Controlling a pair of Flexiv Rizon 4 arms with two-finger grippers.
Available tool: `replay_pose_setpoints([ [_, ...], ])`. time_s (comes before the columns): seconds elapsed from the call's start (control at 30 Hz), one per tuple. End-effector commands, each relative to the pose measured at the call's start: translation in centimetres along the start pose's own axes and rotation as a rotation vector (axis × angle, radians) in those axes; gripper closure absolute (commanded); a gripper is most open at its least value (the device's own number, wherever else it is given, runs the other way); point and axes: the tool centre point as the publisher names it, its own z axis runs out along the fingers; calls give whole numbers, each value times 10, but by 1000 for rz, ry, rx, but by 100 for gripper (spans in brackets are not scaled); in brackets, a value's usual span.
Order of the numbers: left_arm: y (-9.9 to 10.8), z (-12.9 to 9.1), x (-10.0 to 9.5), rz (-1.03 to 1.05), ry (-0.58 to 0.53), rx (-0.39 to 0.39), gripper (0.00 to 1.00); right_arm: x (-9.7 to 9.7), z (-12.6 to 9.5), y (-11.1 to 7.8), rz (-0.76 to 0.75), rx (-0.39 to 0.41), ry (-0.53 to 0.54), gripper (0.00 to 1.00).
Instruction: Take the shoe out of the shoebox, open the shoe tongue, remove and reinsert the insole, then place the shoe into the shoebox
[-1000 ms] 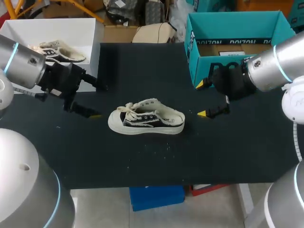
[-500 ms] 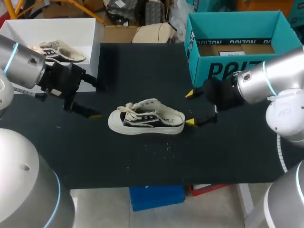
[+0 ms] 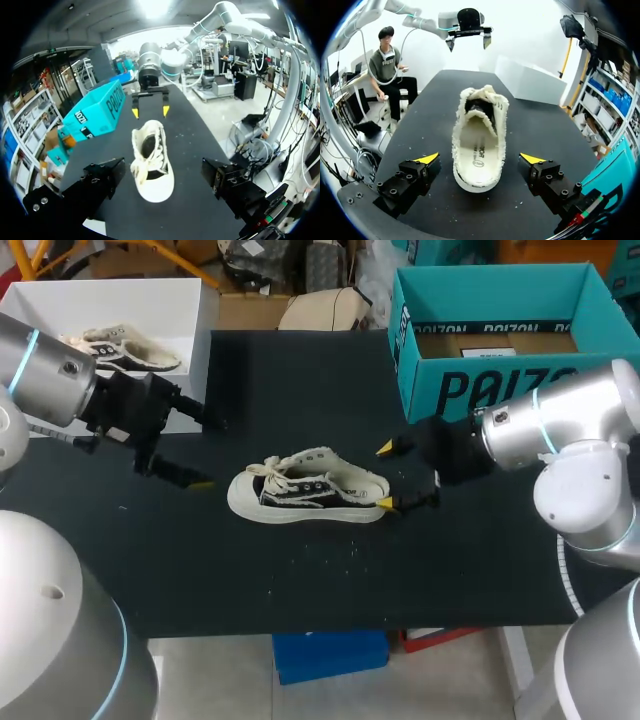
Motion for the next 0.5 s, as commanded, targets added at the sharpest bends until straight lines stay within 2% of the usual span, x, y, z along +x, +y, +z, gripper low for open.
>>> replay_pose_setpoints([
  [0.03,1,1,1,2,-3,-1,0,2,14,-4,6,-17,-8,0],
  [0.5,1,1,1,2,-3,-1,0,0,32,-9,34,-70,-6,0],
])
